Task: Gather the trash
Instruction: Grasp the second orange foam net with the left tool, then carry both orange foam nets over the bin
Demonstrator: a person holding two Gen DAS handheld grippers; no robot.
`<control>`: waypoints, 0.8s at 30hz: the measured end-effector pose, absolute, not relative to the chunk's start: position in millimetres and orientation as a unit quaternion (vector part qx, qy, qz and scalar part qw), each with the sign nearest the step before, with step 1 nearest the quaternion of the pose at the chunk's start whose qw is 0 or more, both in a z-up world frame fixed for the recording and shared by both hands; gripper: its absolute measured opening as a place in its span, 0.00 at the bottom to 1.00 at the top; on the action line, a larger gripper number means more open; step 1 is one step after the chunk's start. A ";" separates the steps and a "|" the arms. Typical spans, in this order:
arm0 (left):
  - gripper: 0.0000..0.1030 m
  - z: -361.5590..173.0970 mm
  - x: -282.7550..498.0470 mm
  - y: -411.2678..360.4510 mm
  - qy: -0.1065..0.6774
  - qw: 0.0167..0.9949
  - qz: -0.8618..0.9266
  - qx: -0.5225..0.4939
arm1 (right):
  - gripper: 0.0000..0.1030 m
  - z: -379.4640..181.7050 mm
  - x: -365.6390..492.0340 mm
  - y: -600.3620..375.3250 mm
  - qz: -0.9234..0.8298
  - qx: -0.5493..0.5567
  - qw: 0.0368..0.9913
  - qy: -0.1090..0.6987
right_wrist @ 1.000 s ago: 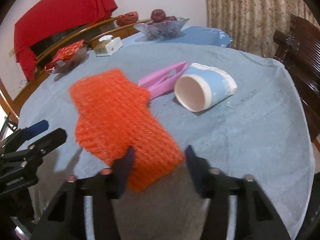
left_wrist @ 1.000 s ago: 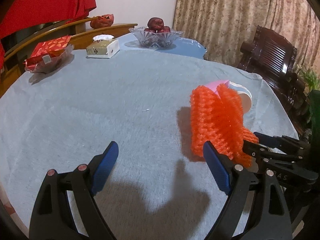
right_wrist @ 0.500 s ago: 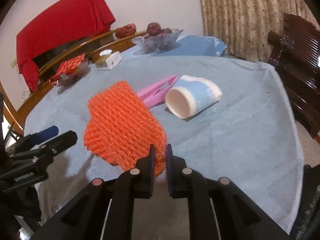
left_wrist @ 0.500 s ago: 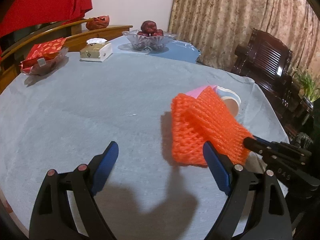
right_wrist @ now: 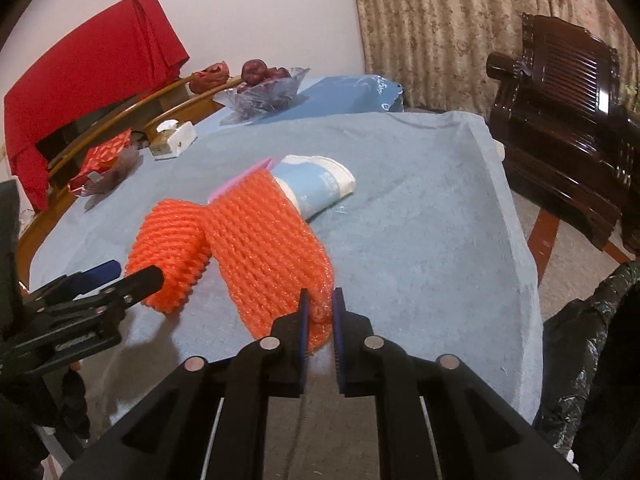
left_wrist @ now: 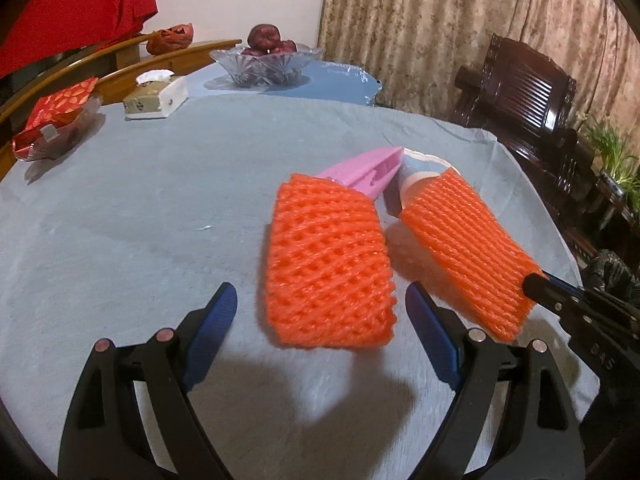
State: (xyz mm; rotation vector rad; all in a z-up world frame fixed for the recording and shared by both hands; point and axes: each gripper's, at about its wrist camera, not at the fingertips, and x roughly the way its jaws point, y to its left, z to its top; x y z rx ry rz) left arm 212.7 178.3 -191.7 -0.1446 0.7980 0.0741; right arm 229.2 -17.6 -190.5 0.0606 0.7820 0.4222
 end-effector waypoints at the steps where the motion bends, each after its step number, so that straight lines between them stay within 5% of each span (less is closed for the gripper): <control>1: 0.81 -193.5 215.1 177.6 0.391 0.917 0.036 -0.070 | 0.10 -190.6 228.9 -17.8 0.205 0.028 0.902 0.378; 3: 0.79 -196.5 219.1 176.0 0.397 0.914 0.034 -0.072 | 0.10 -190.0 228.4 -17.1 0.206 0.024 0.903 0.377; 5: 0.63 -200.5 223.2 175.4 0.408 0.909 0.033 -0.074 | 0.10 -189.1 227.8 -16.5 0.208 0.021 0.903 0.376; 10: 0.46 -198.1 217.7 173.9 0.405 0.910 0.028 -0.080 | 0.10 -186.6 224.1 -19.1 0.209 0.018 0.904 0.373; 24: 0.40 -149.4 182.0 154.8 0.367 0.927 0.024 -0.075 | 0.10 -154.4 205.4 -34.5 0.206 0.027 0.916 0.343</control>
